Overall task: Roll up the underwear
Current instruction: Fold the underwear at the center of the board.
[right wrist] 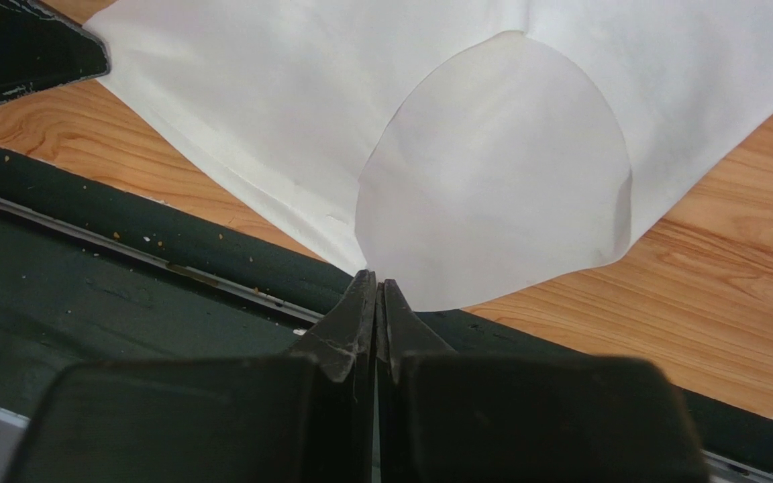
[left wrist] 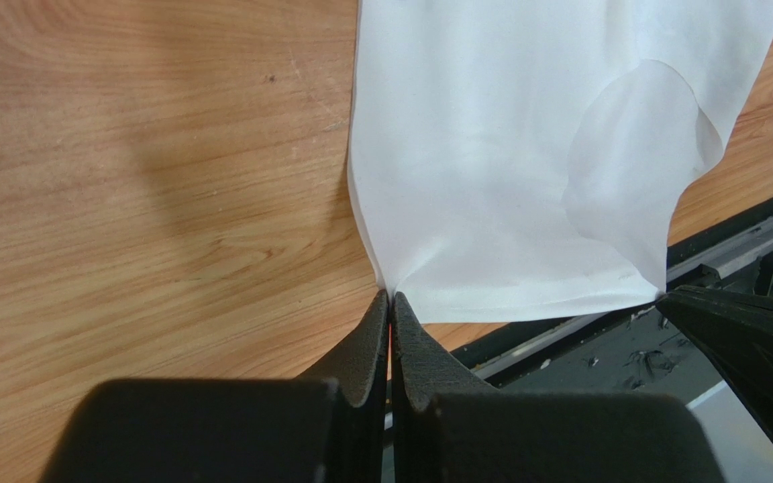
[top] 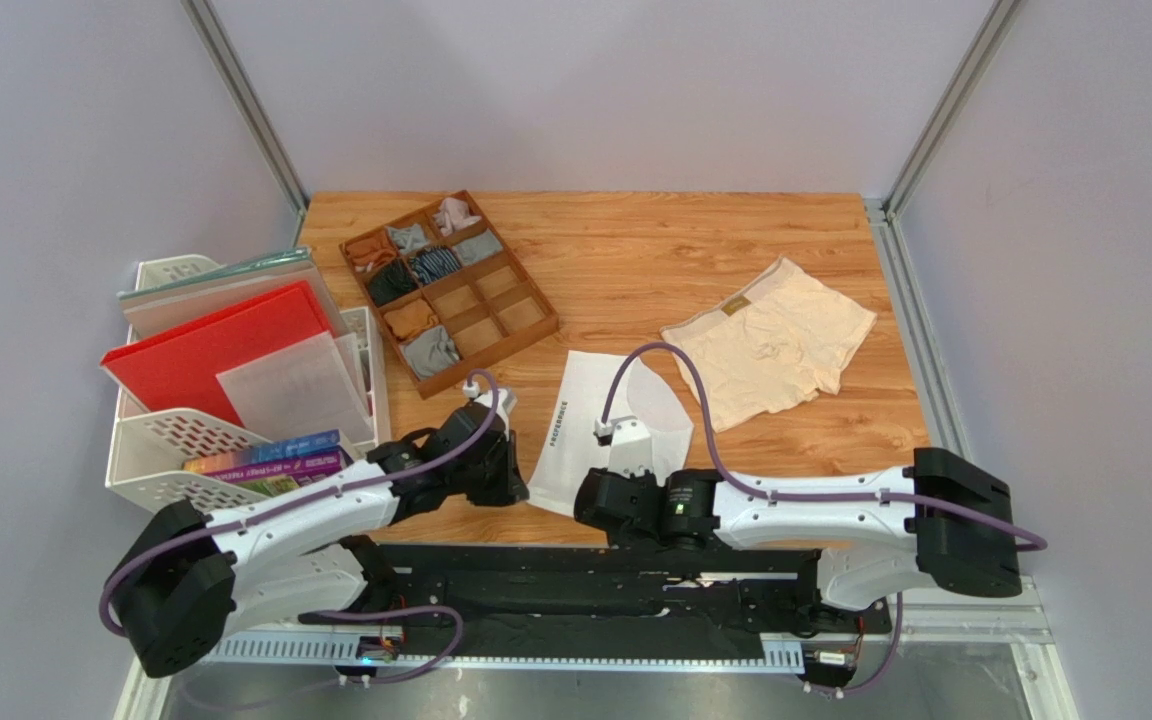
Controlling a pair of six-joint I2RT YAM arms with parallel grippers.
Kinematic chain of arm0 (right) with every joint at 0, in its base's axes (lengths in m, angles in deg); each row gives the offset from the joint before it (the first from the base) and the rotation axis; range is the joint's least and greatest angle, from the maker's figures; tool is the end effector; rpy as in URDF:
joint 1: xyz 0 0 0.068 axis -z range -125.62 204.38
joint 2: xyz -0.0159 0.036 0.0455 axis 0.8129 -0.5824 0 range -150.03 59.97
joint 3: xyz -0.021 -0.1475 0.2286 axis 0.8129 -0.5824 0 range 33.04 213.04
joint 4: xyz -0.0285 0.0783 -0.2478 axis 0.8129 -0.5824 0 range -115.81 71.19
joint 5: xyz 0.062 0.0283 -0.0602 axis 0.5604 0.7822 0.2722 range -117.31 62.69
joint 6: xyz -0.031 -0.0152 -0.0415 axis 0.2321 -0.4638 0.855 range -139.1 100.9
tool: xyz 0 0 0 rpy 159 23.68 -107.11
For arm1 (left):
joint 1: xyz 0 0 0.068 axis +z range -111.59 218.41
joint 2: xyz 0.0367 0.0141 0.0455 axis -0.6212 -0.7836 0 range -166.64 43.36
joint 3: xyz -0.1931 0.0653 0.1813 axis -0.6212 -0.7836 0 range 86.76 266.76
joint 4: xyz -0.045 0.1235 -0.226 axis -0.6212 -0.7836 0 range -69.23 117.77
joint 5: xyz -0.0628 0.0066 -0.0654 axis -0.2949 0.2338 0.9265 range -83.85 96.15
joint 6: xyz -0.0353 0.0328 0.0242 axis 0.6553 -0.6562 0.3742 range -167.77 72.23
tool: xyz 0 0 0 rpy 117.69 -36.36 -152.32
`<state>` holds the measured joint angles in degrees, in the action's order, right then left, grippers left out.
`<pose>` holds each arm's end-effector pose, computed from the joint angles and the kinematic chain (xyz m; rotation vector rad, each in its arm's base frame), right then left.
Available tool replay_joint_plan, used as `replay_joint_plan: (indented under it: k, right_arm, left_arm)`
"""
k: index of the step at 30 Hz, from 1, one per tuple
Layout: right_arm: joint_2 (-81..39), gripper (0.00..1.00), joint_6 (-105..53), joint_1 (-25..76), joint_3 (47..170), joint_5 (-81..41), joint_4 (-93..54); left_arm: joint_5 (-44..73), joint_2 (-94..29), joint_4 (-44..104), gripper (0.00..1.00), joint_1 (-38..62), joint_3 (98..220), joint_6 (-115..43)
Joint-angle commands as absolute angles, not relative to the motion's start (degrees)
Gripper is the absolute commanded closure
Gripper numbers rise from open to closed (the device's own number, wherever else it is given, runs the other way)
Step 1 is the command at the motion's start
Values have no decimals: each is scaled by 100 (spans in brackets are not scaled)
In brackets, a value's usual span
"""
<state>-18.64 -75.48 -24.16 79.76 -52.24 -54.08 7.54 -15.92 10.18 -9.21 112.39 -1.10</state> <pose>0.0642 0.2408 0.1958 -0.3828 2.5540 0.2627 0.1281 -0.1417 0.1692 0.0328 2.6124 -0.6952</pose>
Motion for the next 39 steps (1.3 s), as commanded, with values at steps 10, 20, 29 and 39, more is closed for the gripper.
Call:
replay_joint_plan:
  k: [10, 20, 29, 39]
  right_arm:
    - [-1509, 100, -6999, -1753, 8174, -5957, -5573]
    - [-1465, 100, -6454, -1154, 8235, -6018, -5362]
    - [-1167, 93, -5891, -899, 7779, -5044, -4378]
    - [-1166, 64, -5918, -609, 7277, -4586, -3903]
  left_arm:
    - [439, -2712, 1027, 100, -932, 12472, -576]
    - [307, -3336, 1080, 100, -730, 13114, -769]
    - [887, -3899, 1361, 100, -501, 13387, -928]
    - [834, -3899, 1388, 100, -501, 13141, -910]
